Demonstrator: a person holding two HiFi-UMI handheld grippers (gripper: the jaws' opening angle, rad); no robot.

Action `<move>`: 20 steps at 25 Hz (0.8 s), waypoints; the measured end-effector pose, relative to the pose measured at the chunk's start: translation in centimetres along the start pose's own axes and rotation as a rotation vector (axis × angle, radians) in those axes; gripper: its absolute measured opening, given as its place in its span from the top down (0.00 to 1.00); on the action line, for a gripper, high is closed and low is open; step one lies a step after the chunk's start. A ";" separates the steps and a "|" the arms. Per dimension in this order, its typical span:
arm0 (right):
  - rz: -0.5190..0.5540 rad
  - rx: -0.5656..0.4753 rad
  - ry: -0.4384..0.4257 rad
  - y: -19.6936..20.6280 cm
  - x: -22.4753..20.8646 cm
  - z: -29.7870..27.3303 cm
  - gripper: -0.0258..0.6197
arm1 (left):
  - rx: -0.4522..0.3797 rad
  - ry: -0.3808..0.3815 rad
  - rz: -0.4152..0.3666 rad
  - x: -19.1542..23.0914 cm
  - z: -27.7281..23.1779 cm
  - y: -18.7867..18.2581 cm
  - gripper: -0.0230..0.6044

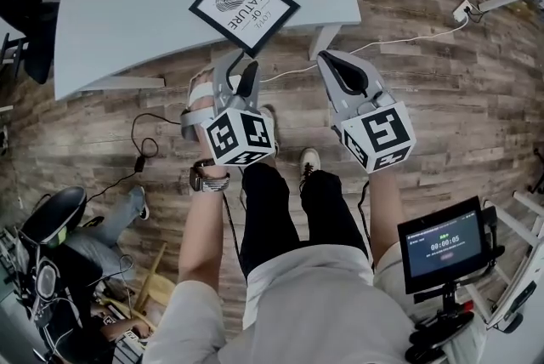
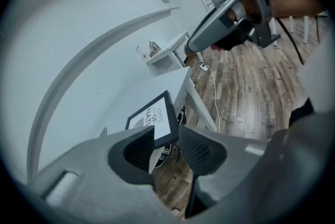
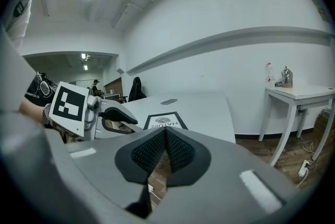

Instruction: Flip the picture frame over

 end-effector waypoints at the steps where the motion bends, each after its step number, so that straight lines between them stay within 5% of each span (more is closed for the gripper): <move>1: -0.002 0.003 0.000 0.4 0.0 -0.1 0.96 | 0.005 0.001 -0.015 -0.2 -0.3 0.2 0.73; 13: -0.035 0.023 0.013 4.3 -0.4 -1.5 0.96 | 0.048 -0.109 -0.242 -1.9 -3.5 1.8 0.67; 20: -0.042 0.020 0.009 5.5 -0.6 -2.4 0.96 | 0.045 -0.136 -0.300 -2.5 -4.7 2.0 0.67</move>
Point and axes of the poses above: the fingertips, and each gripper's own axes: z backward along the fingers, x to its left, y out of its underside, the point moved 2 cm from there along z, backward along the fingers, and after that the axes turned 3 degrees about z, right-handed, at the moved point
